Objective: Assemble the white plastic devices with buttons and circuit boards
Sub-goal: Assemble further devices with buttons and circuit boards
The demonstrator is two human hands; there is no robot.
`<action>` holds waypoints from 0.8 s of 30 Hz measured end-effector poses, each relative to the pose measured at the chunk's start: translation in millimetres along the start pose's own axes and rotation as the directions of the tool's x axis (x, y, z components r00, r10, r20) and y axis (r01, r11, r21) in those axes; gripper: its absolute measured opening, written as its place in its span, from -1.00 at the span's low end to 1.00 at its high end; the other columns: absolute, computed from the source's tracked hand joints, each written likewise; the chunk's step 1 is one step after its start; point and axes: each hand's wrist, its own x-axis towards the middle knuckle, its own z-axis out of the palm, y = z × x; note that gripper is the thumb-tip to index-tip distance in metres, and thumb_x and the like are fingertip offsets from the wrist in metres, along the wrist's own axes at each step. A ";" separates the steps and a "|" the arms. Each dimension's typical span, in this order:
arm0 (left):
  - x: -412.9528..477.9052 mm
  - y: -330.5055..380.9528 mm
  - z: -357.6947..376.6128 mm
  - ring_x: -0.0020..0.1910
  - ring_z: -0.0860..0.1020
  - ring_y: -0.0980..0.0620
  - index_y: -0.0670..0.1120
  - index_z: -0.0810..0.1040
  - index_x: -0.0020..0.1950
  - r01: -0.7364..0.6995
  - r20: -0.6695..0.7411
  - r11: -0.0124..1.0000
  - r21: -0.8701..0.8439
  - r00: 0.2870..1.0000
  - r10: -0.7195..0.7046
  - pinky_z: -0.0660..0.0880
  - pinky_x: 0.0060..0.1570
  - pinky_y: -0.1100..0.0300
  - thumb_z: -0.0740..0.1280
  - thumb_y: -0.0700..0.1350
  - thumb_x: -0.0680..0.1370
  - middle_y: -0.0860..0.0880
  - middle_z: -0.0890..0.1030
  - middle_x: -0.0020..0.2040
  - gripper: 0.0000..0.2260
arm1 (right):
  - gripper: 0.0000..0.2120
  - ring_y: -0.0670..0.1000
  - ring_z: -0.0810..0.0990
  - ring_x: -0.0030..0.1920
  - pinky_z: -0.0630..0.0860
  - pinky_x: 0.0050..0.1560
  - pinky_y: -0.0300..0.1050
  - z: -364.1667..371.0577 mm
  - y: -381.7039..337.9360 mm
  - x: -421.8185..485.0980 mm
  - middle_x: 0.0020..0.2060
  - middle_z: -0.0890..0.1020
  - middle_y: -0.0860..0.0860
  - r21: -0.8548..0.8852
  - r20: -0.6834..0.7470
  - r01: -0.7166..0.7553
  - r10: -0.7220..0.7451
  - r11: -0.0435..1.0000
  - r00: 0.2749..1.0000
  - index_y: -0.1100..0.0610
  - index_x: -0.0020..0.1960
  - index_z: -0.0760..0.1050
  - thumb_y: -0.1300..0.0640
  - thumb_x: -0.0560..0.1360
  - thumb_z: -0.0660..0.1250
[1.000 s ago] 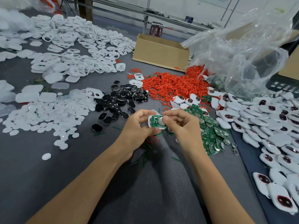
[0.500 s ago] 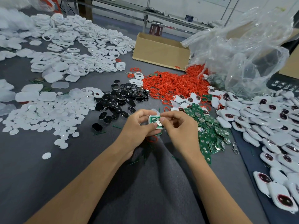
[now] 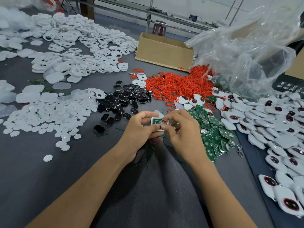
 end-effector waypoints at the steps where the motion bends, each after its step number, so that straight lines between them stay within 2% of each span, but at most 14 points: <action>1: 0.2 0.2 -0.1 -0.22 0.65 0.03 -0.29 0.48 0.16 0.000 0.003 1.000 -0.002 1.000 0.000 0.63 -0.18 0.25 0.27 -0.44 0.53 -0.19 0.63 -0.03 -0.78 | -0.88 -0.05 0.48 -0.22 0.41 -0.13 -0.24 0.4 0.2 -0.2 -0.12 0.55 0.01 -0.011 0.004 0.012 -0.012 1.000 1.000 0.19 -0.06 0.60 0.29 0.41 0.44; 18: 3.3 -2.6 -0.9 -0.19 0.65 0.04 -0.29 0.49 0.15 -0.012 -0.003 1.000 -0.017 1.000 0.012 0.63 -0.14 0.22 0.27 -0.41 0.55 -0.17 0.65 -0.04 -0.81 | -0.90 0.02 0.50 -0.22 0.42 -0.14 -0.18 1.0 -2.0 -0.5 -0.14 0.54 0.03 -0.019 -0.001 0.012 -0.012 1.000 1.000 0.20 -0.07 0.58 0.29 0.41 0.44; 24: 4.5 -4.6 1.0 -0.23 0.66 0.03 -0.24 0.52 0.06 -0.021 -0.048 1.000 0.001 0.999 0.021 0.63 -0.19 0.22 0.26 -0.42 0.55 -0.15 0.65 -0.10 -0.85 | -0.88 -0.07 0.49 -0.24 0.35 -0.17 -0.37 1.2 -1.5 -0.9 -0.17 0.54 -0.04 -0.003 0.008 -0.014 0.014 1.000 1.000 0.18 -0.08 0.60 0.27 0.40 0.46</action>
